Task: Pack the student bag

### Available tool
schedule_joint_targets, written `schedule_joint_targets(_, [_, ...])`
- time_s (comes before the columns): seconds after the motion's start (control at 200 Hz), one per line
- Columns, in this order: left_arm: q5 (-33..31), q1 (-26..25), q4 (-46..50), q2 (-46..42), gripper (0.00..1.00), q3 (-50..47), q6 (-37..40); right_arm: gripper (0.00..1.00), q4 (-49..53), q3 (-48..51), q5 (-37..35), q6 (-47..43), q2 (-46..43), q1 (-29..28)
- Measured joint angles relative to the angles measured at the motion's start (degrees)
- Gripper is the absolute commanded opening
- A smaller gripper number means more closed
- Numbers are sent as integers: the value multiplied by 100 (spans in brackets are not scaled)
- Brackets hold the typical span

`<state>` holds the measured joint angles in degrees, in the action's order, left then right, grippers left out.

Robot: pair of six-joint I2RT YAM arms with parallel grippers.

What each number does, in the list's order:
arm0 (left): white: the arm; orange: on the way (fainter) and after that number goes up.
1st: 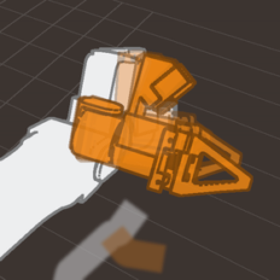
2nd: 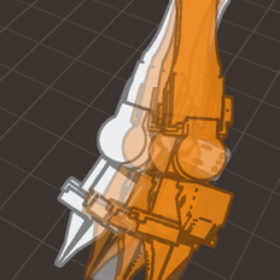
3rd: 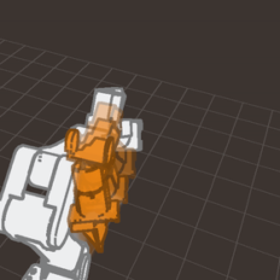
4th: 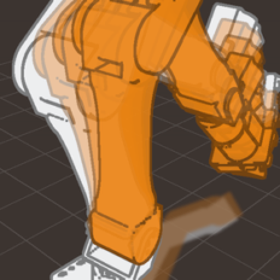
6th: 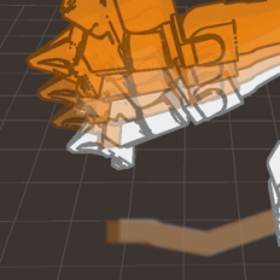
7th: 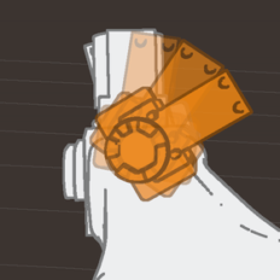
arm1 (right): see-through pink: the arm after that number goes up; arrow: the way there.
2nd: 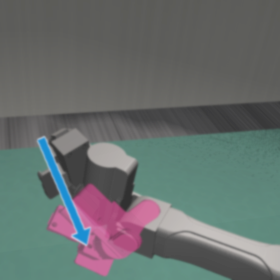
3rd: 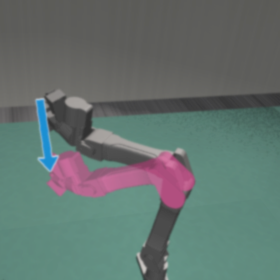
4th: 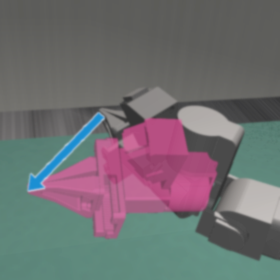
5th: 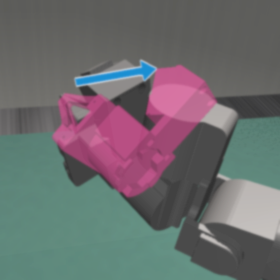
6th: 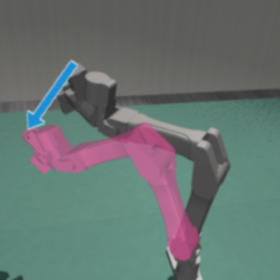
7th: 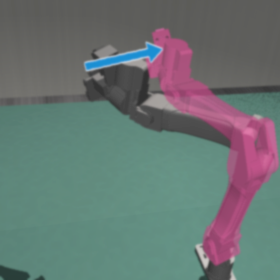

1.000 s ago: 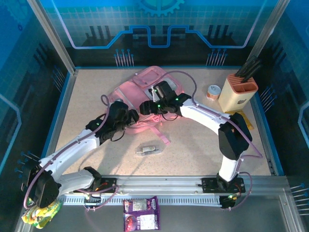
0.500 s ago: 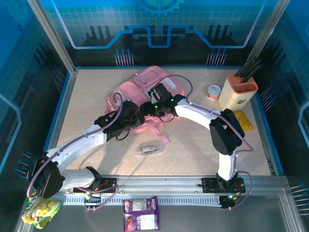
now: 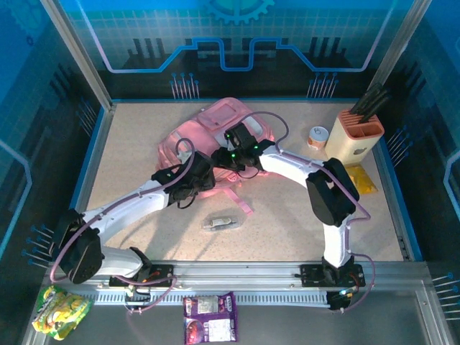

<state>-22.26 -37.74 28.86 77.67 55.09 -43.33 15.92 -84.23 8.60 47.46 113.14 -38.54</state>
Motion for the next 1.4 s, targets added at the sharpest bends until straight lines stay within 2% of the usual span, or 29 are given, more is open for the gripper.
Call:
schedule_joint_targets(0.3, [-28, 46, 251, 820, 46, 568, -22, 6, -402, 151, 48, 245, 90, 4])
schedule_joint_targets(0.395, [-46, 50, 302, 1027, 45, 634, -26, 1, -527, 275, 90, 313, 0, 35])
schedule_joint_targets(0.67, [-50, 50, 306, 1331, 45, 664, -396, 0, -855, 522, 282, 507, -208, 87])
schedule_joint_targets(0.885, [-160, 74, 310, 1722, 39, 739, -710, 0, -1023, 623, 369, 557, -221, 111])
schedule_joint_targets(1.401, [-341, 199, 168, 2015, 1, 820, -852, 0, -1239, 804, 385, 570, -293, 118])
